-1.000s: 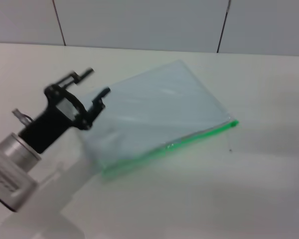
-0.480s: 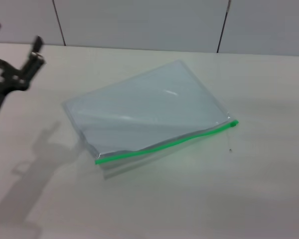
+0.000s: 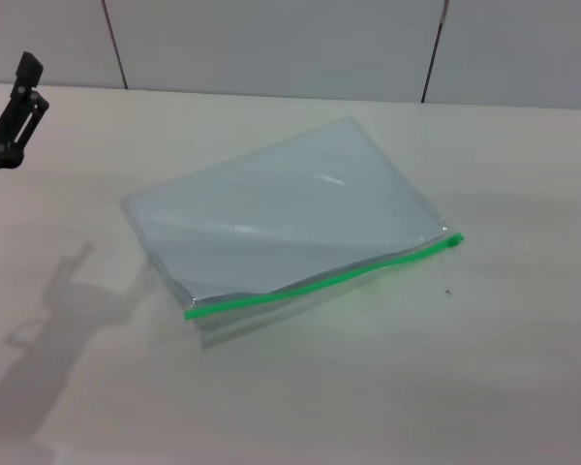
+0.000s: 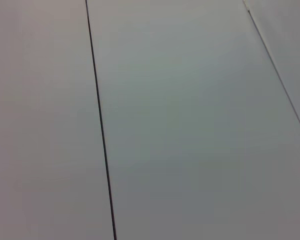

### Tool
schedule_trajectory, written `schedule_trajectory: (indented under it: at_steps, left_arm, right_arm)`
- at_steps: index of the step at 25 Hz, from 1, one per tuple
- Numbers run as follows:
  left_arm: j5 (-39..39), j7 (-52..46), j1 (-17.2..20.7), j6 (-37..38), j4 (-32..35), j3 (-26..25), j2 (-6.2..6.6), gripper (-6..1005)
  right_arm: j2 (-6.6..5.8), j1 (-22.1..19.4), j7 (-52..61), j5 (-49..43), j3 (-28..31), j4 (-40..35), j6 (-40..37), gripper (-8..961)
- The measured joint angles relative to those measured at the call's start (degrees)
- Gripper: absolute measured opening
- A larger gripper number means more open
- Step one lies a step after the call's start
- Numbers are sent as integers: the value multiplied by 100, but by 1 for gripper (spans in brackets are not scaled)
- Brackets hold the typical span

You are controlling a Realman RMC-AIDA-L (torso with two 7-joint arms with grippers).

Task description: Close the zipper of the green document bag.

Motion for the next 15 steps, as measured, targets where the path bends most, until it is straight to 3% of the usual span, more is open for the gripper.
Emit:
schedule_trajectory:
  at_steps: [15]
  left_arm:
    - [-14,-13,2,13,-31,1,-17,847]
  right_arm:
    - [1,0,-24,-18,-240,-10,-24,877]
